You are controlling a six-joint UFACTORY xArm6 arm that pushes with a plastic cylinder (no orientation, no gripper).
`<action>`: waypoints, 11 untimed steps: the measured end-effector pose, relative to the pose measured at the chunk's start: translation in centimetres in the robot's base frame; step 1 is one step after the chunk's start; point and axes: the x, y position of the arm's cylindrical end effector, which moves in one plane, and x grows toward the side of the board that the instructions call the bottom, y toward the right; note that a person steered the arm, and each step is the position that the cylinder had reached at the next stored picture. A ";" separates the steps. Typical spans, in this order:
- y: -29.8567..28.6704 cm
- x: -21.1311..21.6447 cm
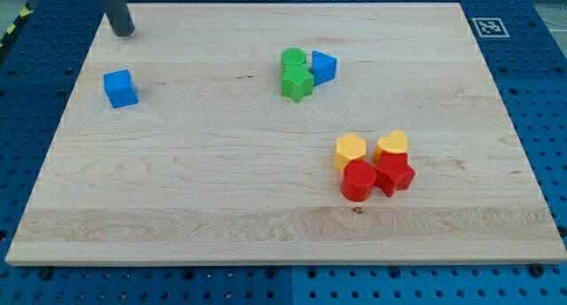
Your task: Push the blue cube slightly to the right
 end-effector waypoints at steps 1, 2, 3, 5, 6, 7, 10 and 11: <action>-0.5 2.7; -0.5 4.9; -0.5 6.8; -0.6 8.5; -0.6 9.1; -1.1 9.3; -0.7 10.9; 0.9 10.9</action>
